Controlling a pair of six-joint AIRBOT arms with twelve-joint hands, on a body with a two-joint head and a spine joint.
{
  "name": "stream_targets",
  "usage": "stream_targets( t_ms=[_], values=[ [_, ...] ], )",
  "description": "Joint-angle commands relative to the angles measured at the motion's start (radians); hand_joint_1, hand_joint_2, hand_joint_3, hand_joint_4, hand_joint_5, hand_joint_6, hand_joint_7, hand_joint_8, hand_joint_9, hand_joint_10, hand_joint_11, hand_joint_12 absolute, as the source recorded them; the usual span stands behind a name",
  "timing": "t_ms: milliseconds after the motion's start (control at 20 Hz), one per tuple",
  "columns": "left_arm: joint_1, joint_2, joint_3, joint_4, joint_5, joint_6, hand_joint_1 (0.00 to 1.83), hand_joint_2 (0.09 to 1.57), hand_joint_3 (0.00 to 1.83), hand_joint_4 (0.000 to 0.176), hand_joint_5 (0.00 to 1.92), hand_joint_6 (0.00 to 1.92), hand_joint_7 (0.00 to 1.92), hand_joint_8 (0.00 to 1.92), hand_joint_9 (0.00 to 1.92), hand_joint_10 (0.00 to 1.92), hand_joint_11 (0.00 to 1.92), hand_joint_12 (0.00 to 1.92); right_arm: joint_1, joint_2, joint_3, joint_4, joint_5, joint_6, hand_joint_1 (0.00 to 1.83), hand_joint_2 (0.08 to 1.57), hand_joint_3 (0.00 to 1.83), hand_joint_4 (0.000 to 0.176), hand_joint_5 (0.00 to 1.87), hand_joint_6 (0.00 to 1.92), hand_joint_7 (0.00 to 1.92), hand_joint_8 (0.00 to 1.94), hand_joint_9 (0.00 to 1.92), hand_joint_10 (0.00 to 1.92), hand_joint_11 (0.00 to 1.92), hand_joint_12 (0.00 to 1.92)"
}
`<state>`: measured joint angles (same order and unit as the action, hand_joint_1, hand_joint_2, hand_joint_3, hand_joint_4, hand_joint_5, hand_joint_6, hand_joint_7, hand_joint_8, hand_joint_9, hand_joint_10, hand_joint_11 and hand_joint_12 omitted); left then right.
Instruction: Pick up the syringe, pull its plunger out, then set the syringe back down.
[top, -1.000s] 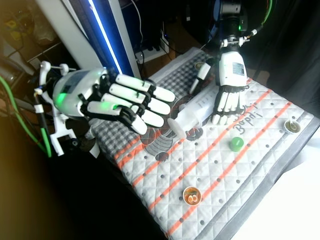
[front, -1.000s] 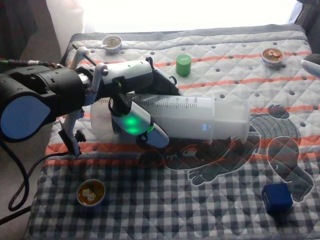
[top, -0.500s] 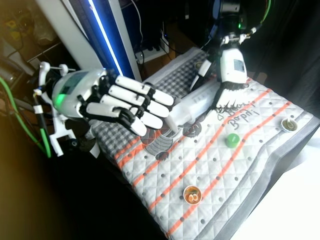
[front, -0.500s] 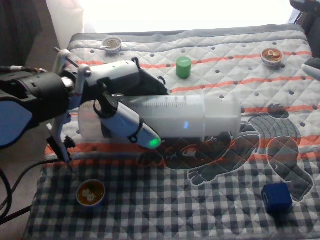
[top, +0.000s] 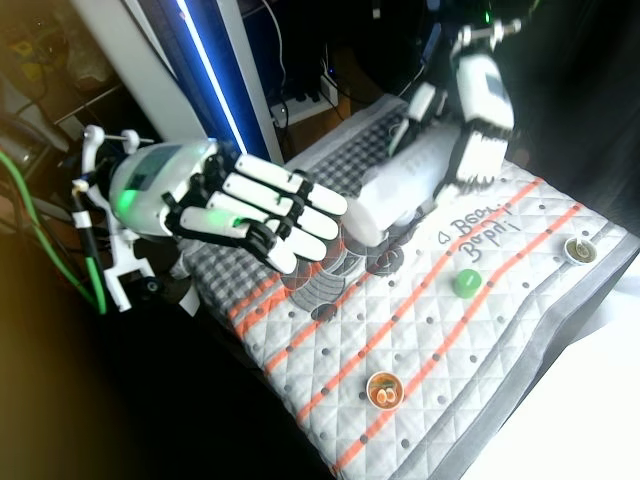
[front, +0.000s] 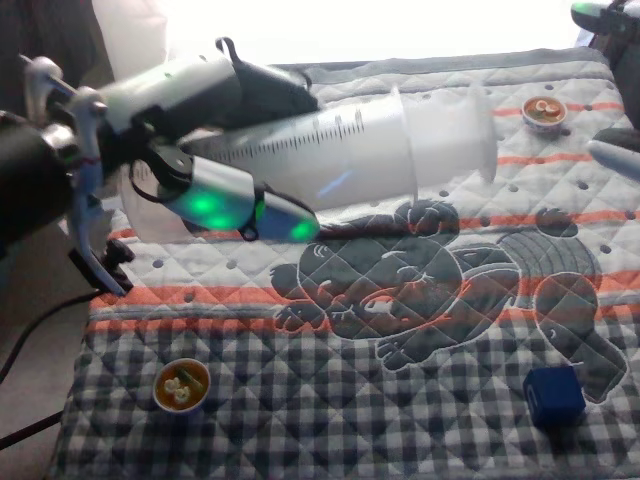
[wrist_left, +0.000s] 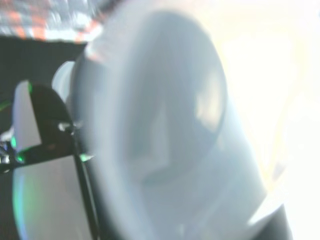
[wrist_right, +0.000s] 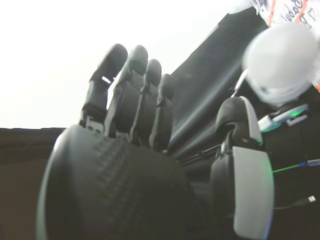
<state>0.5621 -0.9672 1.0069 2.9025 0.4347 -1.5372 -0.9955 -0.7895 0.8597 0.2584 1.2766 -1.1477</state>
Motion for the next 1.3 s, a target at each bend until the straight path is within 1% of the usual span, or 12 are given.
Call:
stream_targets(
  t_ms=[0, 150, 250, 350, 400, 450, 500, 550, 700, 950, 1100, 1250],
  values=[
    [-0.012, 0.012, -0.011, 0.013, 0.196, -0.011, 1.25, 1.21, 0.0, 0.0, 0.8, 1.01, 0.82, 1.52, 0.84, 1.79, 0.84, 1.9, 0.005, -0.002, 0.0, -0.009, 0.117, 0.004, 0.9, 1.03, 0.0, 0.0, 0.39, 0.0, 0.38, 0.0, 0.43, 0.0, 0.0, 1.25],
    [-0.011, 0.053, -0.059, 0.04, 0.275, -0.011, 1.34, 1.21, 0.01, 0.0, 0.76, 1.1, 0.81, 1.38, 0.68, 1.62, 0.51, 1.83, -0.003, -0.03, 0.017, -0.002, 0.116, 0.046, 0.88, 0.94, 0.0, 0.032, 0.16, 0.0, 0.15, 0.0, 0.22, 0.0, 0.0, 1.07],
    [-0.011, 0.068, -0.075, 0.051, 0.303, -0.011, 1.17, 1.19, 0.0, 0.0, 0.83, 1.19, 0.86, 1.77, 1.0, 1.91, 1.05, 1.92, -0.018, -0.06, 0.049, 0.004, 0.118, 0.132, 0.86, 0.9, 0.0, 0.07, 0.01, 0.0, 0.01, 0.0, 0.09, 0.0, 0.0, 0.91],
    [-0.013, 0.071, -0.078, 0.053, 0.311, -0.011, 1.22, 1.23, 0.0, 0.0, 0.81, 0.99, 0.77, 1.63, 0.8, 1.85, 0.79, 1.92, -0.019, -0.087, 0.072, 0.01, 0.118, 0.18, 0.65, 0.83, 0.0, 0.099, 0.0, 0.0, 0.0, 0.0, 0.07, 0.0, 0.0, 0.88],
    [-0.012, 0.071, -0.076, 0.05, 0.31, -0.011, 1.35, 1.18, 0.0, 0.0, 0.83, 1.19, 0.9, 1.12, 0.74, 1.47, 0.51, 1.67, -0.016, -0.1, 0.081, 0.01, 0.118, 0.204, 0.57, 0.77, 0.0, 0.087, 0.0, 0.0, 0.0, 0.0, 0.03, 0.0, 0.0, 0.8],
    [-0.012, 0.071, -0.074, 0.048, 0.308, -0.011, 1.36, 1.17, 0.0, 0.0, 0.84, 1.19, 0.92, 1.07, 0.75, 1.43, 0.53, 1.64, -0.009, -0.111, 0.091, 0.01, 0.124, 0.238, 0.53, 0.79, 0.0, 0.146, 0.07, 0.02, 0.02, 0.0, 0.09, 0.02, 0.0, 0.96],
    [-0.012, 0.07, -0.074, 0.047, 0.306, -0.011, 1.36, 1.16, 0.0, 0.0, 0.84, 1.19, 0.93, 1.04, 0.76, 1.43, 0.52, 1.63, -0.005, -0.121, 0.098, 0.012, 0.133, 0.258, 0.53, 0.81, 0.0, 0.149, 0.09, 0.02, 0.0, 0.0, 0.08, 0.01, 0.0, 0.91],
    [-0.013, 0.068, -0.073, 0.047, 0.303, -0.011, 1.36, 1.16, 0.0, 0.0, 0.82, 1.17, 0.94, 1.06, 0.78, 1.41, 0.53, 1.62, -0.003, -0.137, 0.106, 0.023, 0.157, 0.283, 0.51, 0.88, 0.01, 0.079, 0.02, 0.01, 0.0, 0.0, 0.01, 0.0, 0.0, 0.74],
    [-0.02, 0.049, -0.067, 0.065, 0.285, -0.011, 1.23, 1.16, 0.0, 0.0, 0.88, 1.02, 0.92, 1.26, 0.76, 1.31, 0.55, 1.71, 0.004, -0.179, 0.129, 0.051, 0.202, 0.355, 0.52, 0.85, 0.0, 0.008, 0.01, 0.0, 0.0, 0.0, 0.06, 0.02, 0.0, 0.97],
    [-0.021, 0.018, -0.044, 0.063, 0.252, -0.011, 1.24, 1.18, 0.0, 0.0, 0.9, 0.87, 0.85, 1.48, 0.77, 1.73, 0.69, 1.92, 0.027, -0.231, 0.157, 0.043, 0.217, 0.435, 0.5, 0.79, 0.0, 0.0, 0.0, 0.0, 0.0, 0.0, 0.0, 0.0, 0.0, 0.72],
    [-0.031, -0.01, -0.022, 0.065, 0.231, -0.011, 1.16, 1.14, 0.0, 0.0, 0.93, 1.05, 1.17, 1.91, 1.31, 1.92, 1.4, 1.92, 0.035, -0.243, 0.156, 0.015, 0.217, 0.446, 0.42, 0.88, 0.02, 0.0, 0.0, 0.0, 0.0, 0.0, 0.03, 0.01, 0.0, 0.95],
    [-0.034, -0.023, -0.014, 0.069, 0.216, -0.011, 1.23, 1.17, 0.0, 0.0, 0.84, 1.05, 0.92, 1.44, 0.86, 1.58, 0.79, 1.84, 0.044, -0.253, 0.156, -0.01, 0.214, 0.458, 0.21, 1.0, 0.03, 0.0, 0.0, 0.0, 0.0, 0.0, 0.08, 0.03, 0.0, 1.11]
  ],
)
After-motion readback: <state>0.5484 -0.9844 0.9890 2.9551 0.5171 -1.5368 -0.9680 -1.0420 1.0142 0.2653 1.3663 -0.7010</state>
